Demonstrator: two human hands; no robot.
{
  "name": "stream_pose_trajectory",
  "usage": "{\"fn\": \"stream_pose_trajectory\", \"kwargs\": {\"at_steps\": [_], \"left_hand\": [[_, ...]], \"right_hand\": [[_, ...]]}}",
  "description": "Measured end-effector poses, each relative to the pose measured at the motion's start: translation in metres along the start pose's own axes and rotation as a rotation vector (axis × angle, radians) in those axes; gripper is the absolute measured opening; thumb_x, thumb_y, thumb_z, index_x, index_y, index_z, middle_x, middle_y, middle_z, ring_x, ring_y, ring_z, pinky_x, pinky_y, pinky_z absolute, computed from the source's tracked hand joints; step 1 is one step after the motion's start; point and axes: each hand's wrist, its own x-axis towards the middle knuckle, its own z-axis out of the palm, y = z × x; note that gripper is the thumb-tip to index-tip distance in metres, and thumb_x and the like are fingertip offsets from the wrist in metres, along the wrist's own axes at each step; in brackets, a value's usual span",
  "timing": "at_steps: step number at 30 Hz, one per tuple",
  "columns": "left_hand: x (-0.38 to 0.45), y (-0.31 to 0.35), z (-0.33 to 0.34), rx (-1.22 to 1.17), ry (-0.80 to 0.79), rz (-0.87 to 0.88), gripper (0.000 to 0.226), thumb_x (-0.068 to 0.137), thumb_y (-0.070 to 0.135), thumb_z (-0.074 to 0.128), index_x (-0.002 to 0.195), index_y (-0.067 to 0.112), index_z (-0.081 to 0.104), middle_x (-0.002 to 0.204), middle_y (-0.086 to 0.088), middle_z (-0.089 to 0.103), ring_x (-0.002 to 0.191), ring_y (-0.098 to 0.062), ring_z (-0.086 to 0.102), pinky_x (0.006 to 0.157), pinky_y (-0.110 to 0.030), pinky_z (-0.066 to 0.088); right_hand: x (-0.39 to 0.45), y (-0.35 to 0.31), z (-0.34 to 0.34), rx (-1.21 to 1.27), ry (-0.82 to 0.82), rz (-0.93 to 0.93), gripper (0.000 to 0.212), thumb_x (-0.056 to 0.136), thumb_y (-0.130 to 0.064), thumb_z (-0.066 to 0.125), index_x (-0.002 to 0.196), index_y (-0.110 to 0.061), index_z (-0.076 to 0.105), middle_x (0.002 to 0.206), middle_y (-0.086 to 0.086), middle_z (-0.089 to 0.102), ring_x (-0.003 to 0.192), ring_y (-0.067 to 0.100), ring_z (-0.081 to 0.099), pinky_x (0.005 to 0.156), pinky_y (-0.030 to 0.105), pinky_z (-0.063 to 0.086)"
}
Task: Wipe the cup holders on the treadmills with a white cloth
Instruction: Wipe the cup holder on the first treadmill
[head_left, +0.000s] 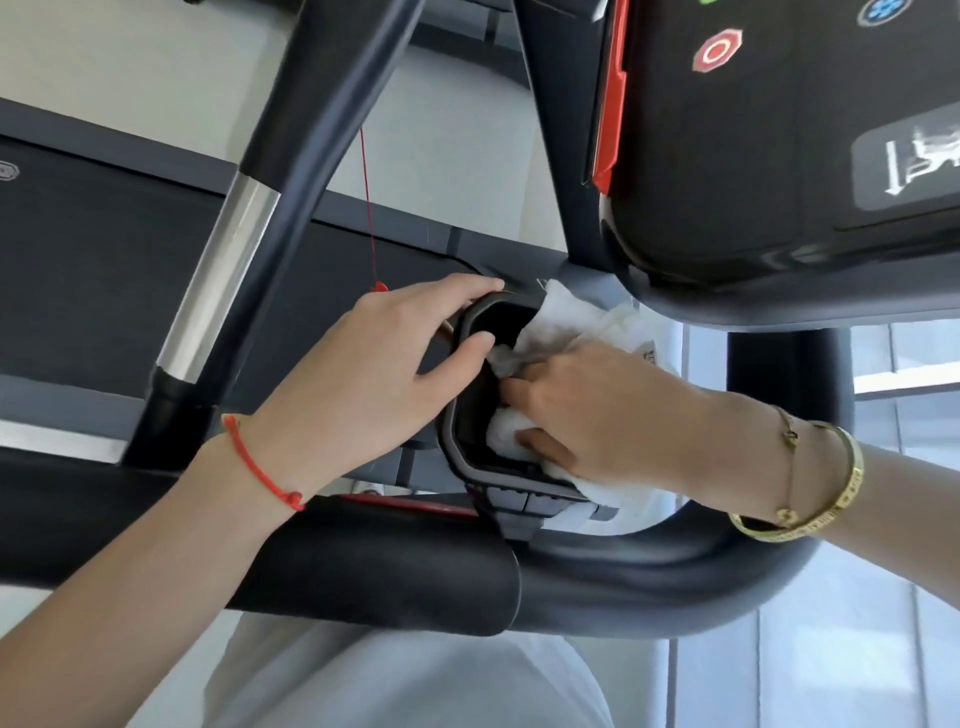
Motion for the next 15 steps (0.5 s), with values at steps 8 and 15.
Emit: {"fn": "stream_pose_trajectory", "kwargs": {"at_steps": [8, 15], "left_hand": [[-0.002, -0.004, 0.0, 0.015, -0.031, 0.002, 0.047, 0.097, 0.049, 0.045, 0.144, 0.042, 0.043, 0.11, 0.03, 0.053, 0.109, 0.001, 0.058, 0.08, -0.013, 0.044], [-0.004, -0.002, 0.0, 0.029, -0.023, 0.003, 0.048, 0.097, 0.049, 0.043, 0.144, 0.042, 0.042, 0.115, 0.017, 0.063, 0.091, -0.007, 0.064, 0.083, -0.038, 0.054]], "right_hand": [[0.004, -0.001, -0.009, 0.112, -0.177, 0.074, 0.022, 0.081, -0.014, 0.057, 0.061, -0.02, 0.048, 0.069, -0.008, 0.046, 0.071, 0.018, 0.049, 0.058, 0.028, 0.036], [-0.009, -0.014, 0.004, 0.415, 0.276, 0.412, 0.021, 0.09, -0.035, 0.04, 0.093, -0.028, 0.06, 0.085, -0.007, 0.061, 0.086, 0.015, 0.06, 0.074, 0.035, 0.049]]}}
